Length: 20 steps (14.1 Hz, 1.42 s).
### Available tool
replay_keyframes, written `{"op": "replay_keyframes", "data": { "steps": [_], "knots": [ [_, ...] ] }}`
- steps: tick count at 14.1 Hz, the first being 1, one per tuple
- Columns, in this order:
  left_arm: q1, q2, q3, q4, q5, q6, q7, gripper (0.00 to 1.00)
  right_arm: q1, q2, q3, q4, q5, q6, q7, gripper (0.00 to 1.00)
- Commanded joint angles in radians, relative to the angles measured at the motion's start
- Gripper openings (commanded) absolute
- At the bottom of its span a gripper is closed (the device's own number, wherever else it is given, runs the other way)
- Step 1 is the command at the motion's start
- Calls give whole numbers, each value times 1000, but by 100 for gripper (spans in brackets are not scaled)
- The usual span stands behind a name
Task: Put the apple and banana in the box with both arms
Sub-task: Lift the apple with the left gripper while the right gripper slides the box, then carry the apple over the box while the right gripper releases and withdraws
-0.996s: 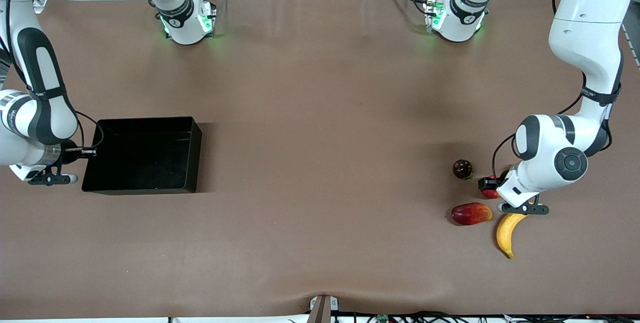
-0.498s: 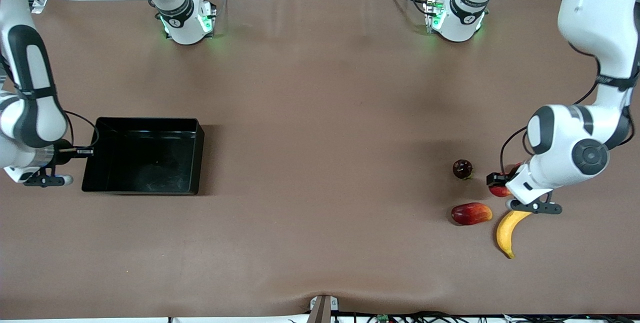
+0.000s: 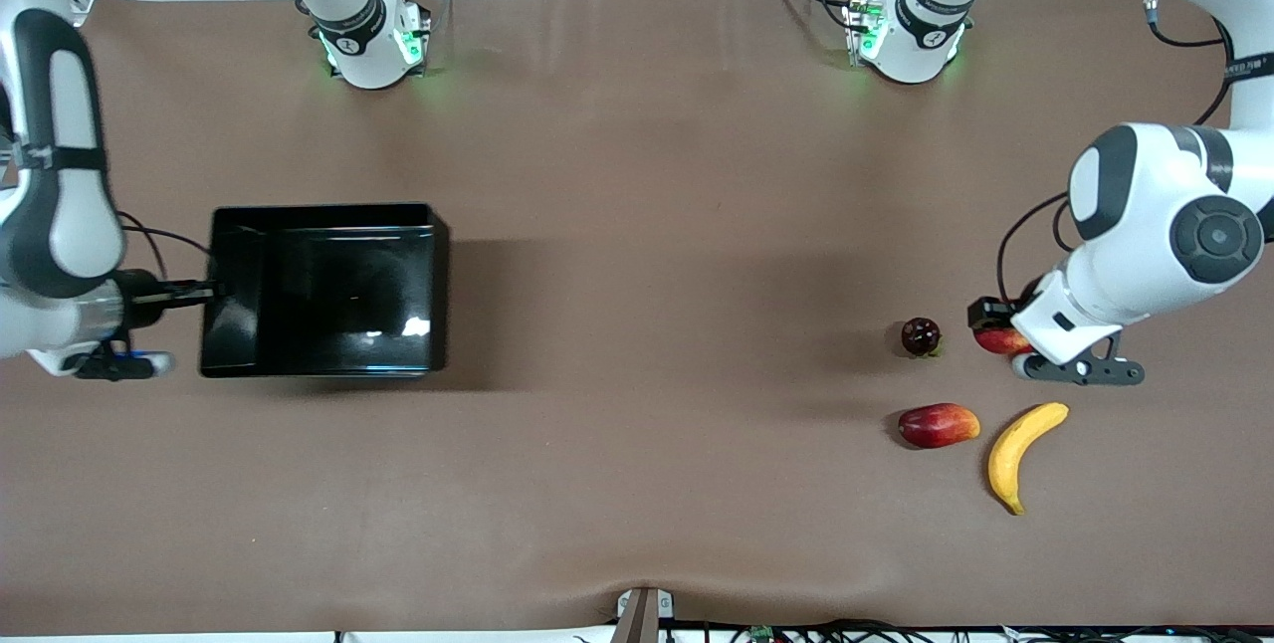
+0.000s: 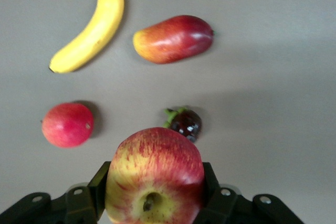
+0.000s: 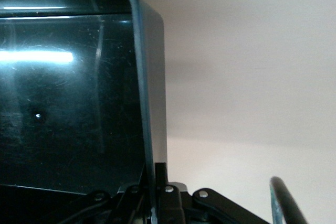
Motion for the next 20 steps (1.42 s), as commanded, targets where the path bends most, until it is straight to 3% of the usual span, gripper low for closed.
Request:
{"op": "replay_keyframes", "data": {
  "steps": [1, 2, 4, 9, 18, 19, 20],
  "knots": [
    [3, -26, -66, -15, 14, -36, -108, 0, 28, -24, 147, 5, 1, -23, 115, 0],
    [3, -25, -80, -12, 14, -37, -148, 0, 51, -24, 188, 4, -3, -12, 172, 0],
    [3, -25, -109, -4, 12, -38, -202, 0, 114, -18, 207, -1, 7, 41, 269, 0],
    [-2, -19, -146, -4, 0, -46, -274, 0, 303, 17, 207, -23, 3, 179, 413, 0],
    [-60, 9, -161, -7, 1, -41, -408, 0, 508, 170, 209, -27, 1, 463, 738, 0],
    [-79, 11, -163, -9, 1, -41, -426, 0, 515, 176, 207, -27, -2, 469, 752, 6],
    [-89, 11, -163, -12, 1, -41, -441, 0, 510, 178, 209, -27, 0, 466, 769, 68]
  ]
}}
